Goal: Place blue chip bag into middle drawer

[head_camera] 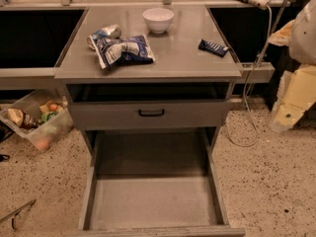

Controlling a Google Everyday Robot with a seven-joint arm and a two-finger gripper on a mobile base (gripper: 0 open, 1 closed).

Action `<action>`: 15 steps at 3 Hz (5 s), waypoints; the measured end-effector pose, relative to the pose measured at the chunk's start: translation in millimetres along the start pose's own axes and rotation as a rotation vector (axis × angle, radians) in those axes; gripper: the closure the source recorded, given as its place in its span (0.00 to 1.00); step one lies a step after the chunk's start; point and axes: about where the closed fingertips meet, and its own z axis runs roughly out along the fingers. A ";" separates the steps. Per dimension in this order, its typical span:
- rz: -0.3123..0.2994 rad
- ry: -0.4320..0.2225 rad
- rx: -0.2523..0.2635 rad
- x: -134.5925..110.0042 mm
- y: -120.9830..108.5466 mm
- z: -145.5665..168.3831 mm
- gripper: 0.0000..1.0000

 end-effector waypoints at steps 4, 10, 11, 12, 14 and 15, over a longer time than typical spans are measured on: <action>-0.182 -0.225 -0.001 -79.3 -155.2 78.0 0.00; -0.509 -0.463 -0.048 -292.2 -203.0 201.7 0.00; -0.509 -0.463 -0.048 -292.2 -203.0 201.8 0.00; -0.499 -0.481 -0.040 -300.3 -210.5 220.2 0.00; -0.501 -0.525 -0.083 -327.7 -211.8 274.7 0.00; -0.491 -0.544 -0.132 -334.2 -204.3 295.3 0.19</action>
Offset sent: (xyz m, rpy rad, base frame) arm 0.1239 0.0140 -0.0085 0.0100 -0.0116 0.1907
